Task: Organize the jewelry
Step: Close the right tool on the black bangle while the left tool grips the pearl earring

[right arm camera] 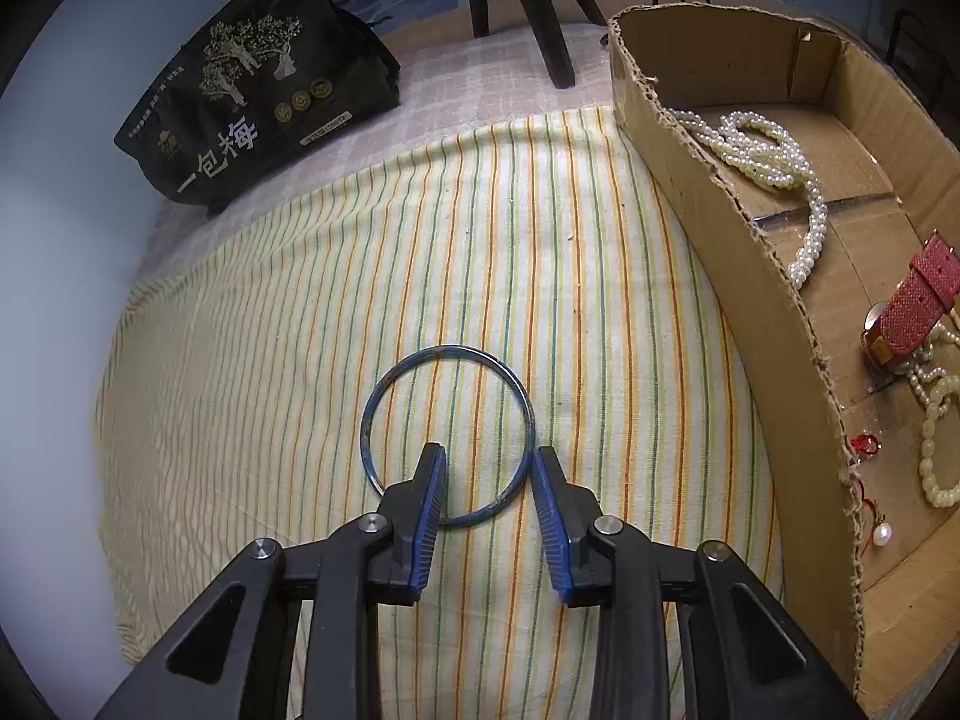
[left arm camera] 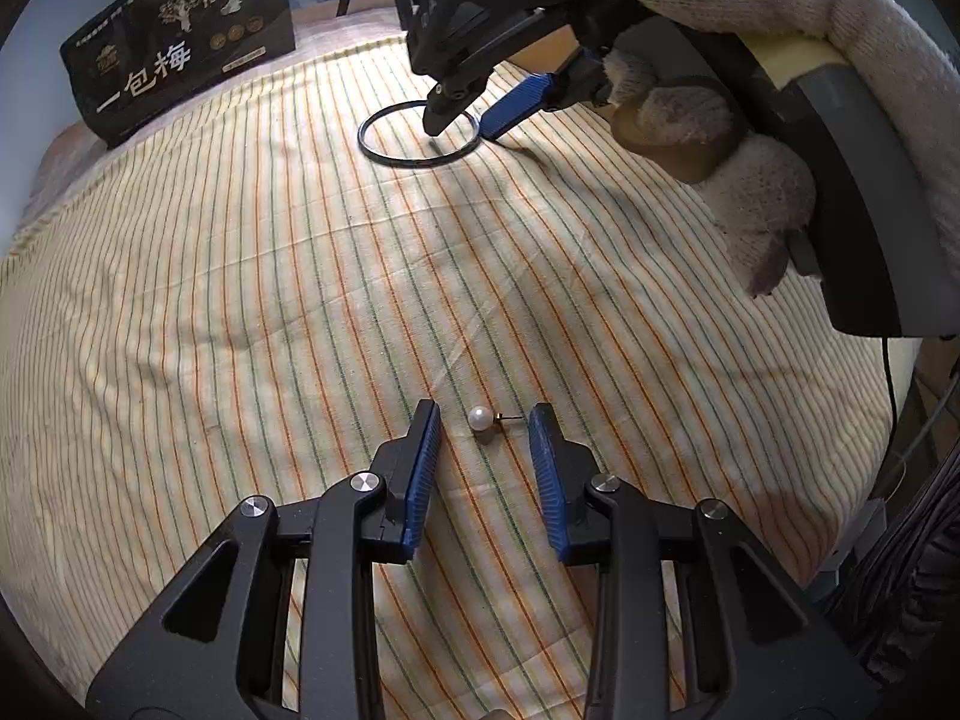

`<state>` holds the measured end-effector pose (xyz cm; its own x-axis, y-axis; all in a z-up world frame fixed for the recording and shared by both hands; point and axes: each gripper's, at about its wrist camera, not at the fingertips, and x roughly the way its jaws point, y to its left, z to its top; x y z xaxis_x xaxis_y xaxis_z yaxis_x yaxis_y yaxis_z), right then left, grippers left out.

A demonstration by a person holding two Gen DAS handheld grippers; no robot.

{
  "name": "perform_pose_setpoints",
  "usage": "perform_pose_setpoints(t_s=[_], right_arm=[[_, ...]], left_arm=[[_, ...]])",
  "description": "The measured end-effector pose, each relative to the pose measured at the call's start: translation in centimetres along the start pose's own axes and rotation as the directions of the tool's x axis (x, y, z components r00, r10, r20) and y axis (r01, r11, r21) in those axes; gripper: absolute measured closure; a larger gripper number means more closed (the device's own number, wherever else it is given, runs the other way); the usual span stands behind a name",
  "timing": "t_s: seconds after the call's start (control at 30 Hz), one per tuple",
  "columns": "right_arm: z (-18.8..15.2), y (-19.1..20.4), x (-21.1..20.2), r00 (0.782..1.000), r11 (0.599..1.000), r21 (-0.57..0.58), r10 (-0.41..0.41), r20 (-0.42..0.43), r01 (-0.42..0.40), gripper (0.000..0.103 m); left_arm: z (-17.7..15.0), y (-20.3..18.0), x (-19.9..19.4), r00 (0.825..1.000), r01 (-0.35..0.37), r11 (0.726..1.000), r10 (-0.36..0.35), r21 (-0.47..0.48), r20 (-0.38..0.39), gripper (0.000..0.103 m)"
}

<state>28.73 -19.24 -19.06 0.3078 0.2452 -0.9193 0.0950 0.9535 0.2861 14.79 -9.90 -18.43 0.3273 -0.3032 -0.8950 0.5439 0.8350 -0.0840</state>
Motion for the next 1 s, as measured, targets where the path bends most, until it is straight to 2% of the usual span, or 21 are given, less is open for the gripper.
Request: perform_pose_setpoints(t_s=[0.03, 0.13, 0.37, 0.43, 0.57, 1.0], right_arm=[[0.0, 0.0, 0.0, 1.0, 1.0, 0.001, -0.003, 0.001, 0.003, 0.073], [0.0, 0.1, 0.1, 1.0, 1.0, -0.008, -0.012, 0.002, 0.012, 0.074], [0.1, 0.2, 0.7, 0.999, 0.999, -0.022, -0.033, 0.0, 0.033, 0.077], [0.1, 0.2, 0.7, 0.999, 0.999, -0.028, -0.043, 0.004, 0.044, 0.082], [0.2, -0.2, 0.6, 0.999, 0.999, -0.014, -0.045, 0.012, 0.045, 0.097], [0.1, -0.2, -0.5, 0.999, 1.0, 0.002, 0.022, 0.041, -0.022, 0.102]], left_arm=[[0.0, -0.1, 0.0, 1.0, -0.001, 1.0, 0.001, 0.002, 0.001, 0.073], [-0.2, -0.4, -0.1, 1.0, 0.004, 1.0, -0.004, 0.004, -0.001, 0.085], [0.1, 0.2, 0.2, 1.0, 0.018, 1.0, -0.018, -0.015, -0.006, 0.086], [0.1, 0.4, 0.2, 1.0, 0.021, 0.999, -0.021, -0.023, -0.007, 0.086], [0.1, 0.8, 0.1, 1.0, 0.024, 0.999, -0.024, -0.035, -0.01, 0.086], [0.0, 2.2, -0.7, 1.0, 0.024, 0.997, -0.024, -0.073, -0.004, 0.087]])
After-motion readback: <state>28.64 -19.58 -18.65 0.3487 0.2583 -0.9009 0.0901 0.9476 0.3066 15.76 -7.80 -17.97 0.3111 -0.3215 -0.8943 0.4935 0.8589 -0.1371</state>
